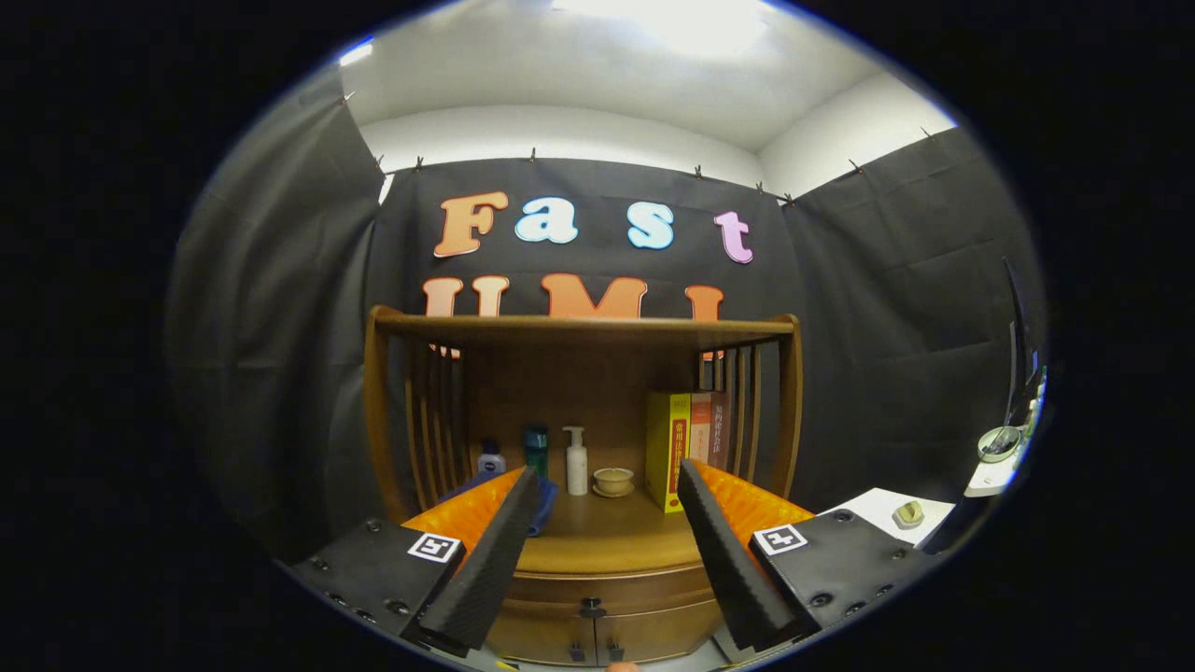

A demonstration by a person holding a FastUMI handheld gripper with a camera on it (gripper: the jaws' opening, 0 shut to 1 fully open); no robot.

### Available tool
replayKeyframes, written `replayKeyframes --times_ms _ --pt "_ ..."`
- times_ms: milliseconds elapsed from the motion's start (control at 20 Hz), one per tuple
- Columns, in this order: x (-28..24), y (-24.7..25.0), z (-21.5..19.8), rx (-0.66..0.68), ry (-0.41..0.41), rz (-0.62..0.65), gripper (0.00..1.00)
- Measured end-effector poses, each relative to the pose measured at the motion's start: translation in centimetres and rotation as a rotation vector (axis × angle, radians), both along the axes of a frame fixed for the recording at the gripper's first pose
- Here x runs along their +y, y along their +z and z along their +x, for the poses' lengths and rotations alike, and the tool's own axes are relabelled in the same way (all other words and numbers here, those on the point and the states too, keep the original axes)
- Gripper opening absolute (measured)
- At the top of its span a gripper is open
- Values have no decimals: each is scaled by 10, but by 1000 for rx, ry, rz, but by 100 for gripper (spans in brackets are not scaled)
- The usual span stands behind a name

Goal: Pull open the drawer, take out the items inside it, and place them on the countertop above the cabinet.

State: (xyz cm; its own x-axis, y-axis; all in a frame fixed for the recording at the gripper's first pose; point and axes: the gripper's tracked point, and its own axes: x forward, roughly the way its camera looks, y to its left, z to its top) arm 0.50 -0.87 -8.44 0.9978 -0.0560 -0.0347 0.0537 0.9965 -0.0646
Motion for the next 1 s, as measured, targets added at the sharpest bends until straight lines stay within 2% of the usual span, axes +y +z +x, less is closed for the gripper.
replayKeyframes --times_ms 200,300,550,1000 --pt "-2 -62 6 33 -1 -29 98" --pt "3 -91 8 52 13 -20 98" --pt "-6 -158 15 80 -10 0 100" --pt "-5 -276 36 211 -7 15 100"
